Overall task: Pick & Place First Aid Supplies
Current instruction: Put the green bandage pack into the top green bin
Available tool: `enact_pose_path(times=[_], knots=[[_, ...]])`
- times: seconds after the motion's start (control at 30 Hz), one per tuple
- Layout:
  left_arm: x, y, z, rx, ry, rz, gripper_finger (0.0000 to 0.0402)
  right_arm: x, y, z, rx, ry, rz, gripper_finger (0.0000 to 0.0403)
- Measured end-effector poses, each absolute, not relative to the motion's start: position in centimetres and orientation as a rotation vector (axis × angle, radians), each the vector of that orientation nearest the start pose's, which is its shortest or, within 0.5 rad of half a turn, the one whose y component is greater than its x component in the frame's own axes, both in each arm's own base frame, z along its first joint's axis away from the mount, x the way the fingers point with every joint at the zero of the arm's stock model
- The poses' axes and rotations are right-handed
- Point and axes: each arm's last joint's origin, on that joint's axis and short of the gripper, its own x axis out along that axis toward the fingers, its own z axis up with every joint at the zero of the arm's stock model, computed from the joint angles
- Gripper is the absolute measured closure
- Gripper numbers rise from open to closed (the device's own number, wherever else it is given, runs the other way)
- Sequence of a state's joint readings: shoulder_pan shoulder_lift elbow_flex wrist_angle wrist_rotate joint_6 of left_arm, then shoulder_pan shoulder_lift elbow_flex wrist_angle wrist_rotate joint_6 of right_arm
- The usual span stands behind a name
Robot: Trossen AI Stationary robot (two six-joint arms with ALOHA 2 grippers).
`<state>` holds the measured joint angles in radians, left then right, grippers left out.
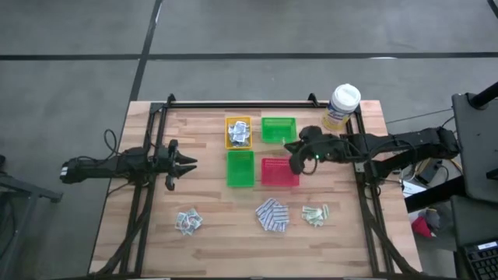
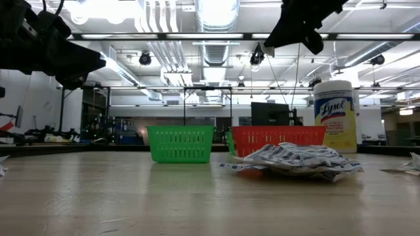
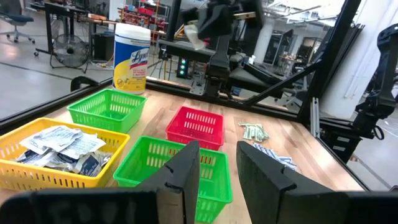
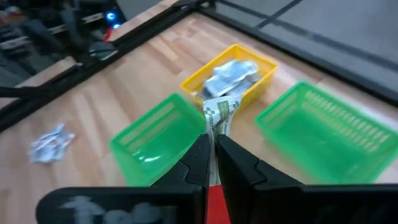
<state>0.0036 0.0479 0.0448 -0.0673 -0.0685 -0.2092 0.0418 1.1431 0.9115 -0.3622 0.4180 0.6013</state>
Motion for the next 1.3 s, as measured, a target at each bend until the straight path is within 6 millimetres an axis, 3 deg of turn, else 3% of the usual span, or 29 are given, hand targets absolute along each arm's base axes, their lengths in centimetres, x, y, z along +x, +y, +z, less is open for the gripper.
enact_pose_path(times=[0.43,0.67,0.93,1.3], knots=[[9.8,0.2,16.9,-0.259,0.06,0.083,0.0293,24.2,-5.4,29.1,0.407,0.511,-0.593,0.0376],[9.8,0.2,16.9,-0.259,0.059,0.083,0.0293,27.9,-7.2,29.2,0.34,0.642,-0.585,0.0376],[9.8,0.2,16.9,-0.259,0.059,0.084,0.0293,31.8,-10.7,28.1,0.178,1.042,-0.604,0.0376],[9.8,0.2,16.9,-0.259,0.059,0.084,0.0293,34.5,-14.8,25.0,0.091,1.278,-0.486,0.0376]])
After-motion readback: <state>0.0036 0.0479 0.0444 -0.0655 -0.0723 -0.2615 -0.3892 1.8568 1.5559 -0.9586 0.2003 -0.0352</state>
